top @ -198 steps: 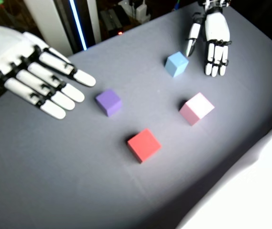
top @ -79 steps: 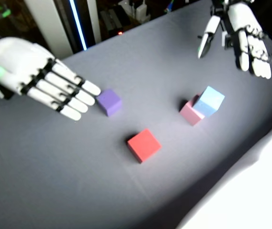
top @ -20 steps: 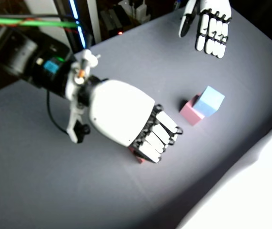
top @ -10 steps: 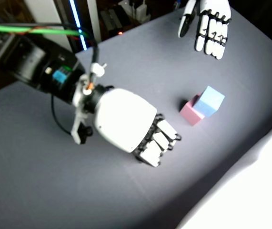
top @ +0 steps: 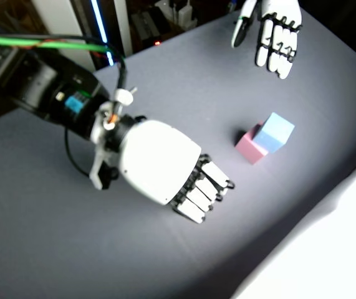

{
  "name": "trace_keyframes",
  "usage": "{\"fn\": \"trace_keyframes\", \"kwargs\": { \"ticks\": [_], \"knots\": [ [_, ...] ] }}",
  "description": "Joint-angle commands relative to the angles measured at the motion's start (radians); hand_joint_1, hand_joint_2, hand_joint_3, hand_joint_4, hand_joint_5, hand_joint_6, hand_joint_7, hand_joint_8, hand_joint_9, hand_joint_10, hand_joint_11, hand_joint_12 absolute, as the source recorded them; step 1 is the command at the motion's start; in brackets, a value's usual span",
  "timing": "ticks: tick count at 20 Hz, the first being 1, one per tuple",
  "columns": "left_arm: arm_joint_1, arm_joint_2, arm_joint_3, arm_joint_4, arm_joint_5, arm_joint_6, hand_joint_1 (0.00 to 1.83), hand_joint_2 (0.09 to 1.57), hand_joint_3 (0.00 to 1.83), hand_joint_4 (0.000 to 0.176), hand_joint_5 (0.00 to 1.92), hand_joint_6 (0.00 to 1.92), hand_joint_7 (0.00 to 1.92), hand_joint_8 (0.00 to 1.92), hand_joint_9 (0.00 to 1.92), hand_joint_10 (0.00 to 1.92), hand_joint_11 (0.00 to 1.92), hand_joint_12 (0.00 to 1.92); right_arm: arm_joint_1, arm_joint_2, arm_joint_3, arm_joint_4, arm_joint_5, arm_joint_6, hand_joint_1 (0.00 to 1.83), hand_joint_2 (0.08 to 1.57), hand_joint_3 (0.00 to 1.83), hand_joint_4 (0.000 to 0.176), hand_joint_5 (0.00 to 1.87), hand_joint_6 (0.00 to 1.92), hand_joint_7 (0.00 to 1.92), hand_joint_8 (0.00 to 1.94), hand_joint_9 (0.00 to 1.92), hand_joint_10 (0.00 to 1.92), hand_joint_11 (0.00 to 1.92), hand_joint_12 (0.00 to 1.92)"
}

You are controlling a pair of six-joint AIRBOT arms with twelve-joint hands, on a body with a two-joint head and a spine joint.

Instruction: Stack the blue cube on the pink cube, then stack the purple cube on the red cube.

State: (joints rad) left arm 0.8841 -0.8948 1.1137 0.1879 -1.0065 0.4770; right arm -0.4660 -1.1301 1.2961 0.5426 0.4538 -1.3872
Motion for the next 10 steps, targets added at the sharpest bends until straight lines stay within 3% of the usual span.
{"fn": "trace_keyframes", "kwargs": {
  "ticks": [1,2,3,5,6,8,9,10],
  "knots": [
    [-0.003,0.001,0.003,-0.028,-0.122,-0.002,0.62,1.3,0.0,0.035,0.05,0.0,0.0,0.0,0.0,0.0,0.0,0.43,0.004,0.004,0.001,-0.011,0.081,-0.005,0.82,1.39,0.0,0.0,0.02,0.54,0.14,0.47,0.07,1.12,0.01,1.78],
    [-0.002,0.002,0.003,-0.029,-0.122,-0.003,0.62,1.3,0.0,0.036,0.04,0.0,0.0,0.0,0.0,0.0,0.0,0.38,0.004,0.005,-0.001,-0.011,0.081,-0.005,0.79,1.38,0.0,0.0,0.02,0.42,0.12,0.35,0.04,1.11,0.0,1.76],
    [-0.002,0.002,0.003,-0.029,-0.123,-0.003,0.6,1.29,0.0,0.052,0.03,0.0,0.0,0.0,0.0,0.0,0.0,0.31,0.004,0.006,-0.004,-0.011,0.081,-0.005,0.8,1.37,0.0,0.0,0.03,0.31,0.11,0.21,0.01,1.05,0.0,1.72],
    [-0.001,0.002,0.003,-0.03,-0.123,-0.004,0.62,1.3,0.0,0.043,0.03,0.0,0.0,0.0,0.0,0.0,0.0,0.37,0.004,0.007,-0.009,-0.011,0.081,-0.005,0.82,1.36,0.0,0.001,0.03,0.13,0.06,0.03,0.0,0.78,0.0,1.55],
    [-0.001,0.002,0.003,-0.03,-0.123,-0.004,0.63,1.3,0.0,0.03,0.04,0.0,0.0,0.0,0.0,0.0,0.0,0.37,0.004,0.01,-0.011,-0.011,0.082,-0.005,0.81,1.35,0.0,0.041,0.02,0.09,0.04,0.01,0.0,0.69,0.0,1.5],
    [0.0,0.002,0.003,-0.031,-0.123,-0.004,0.62,1.3,0.0,0.053,0.03,0.0,0.0,0.0,0.0,0.0,0.0,0.26,0.004,0.019,-0.019,-0.011,0.085,-0.005,0.75,1.36,0.0,0.059,0.0,0.01,0.02,0.0,0.0,0.69,0.0,1.56],
    [0.001,0.002,0.003,-0.032,-0.123,-0.004,0.64,1.3,0.0,0.062,0.03,0.0,0.0,0.0,0.0,0.0,0.0,0.21,0.004,0.024,-0.023,-0.011,0.087,-0.005,0.7,1.37,0.0,0.06,0.0,0.0,0.0,0.0,0.0,0.62,0.0,1.57],
    [0.001,0.002,0.002,-0.032,-0.123,-0.004,0.67,1.29,0.0,0.051,0.03,0.0,0.0,0.0,0.0,0.0,0.0,0.25,0.004,0.03,-0.028,-0.011,0.091,-0.005,0.69,1.36,0.0,0.046,0.0,0.0,0.0,0.0,0.0,0.66,0.0,1.61]
  ]
}}
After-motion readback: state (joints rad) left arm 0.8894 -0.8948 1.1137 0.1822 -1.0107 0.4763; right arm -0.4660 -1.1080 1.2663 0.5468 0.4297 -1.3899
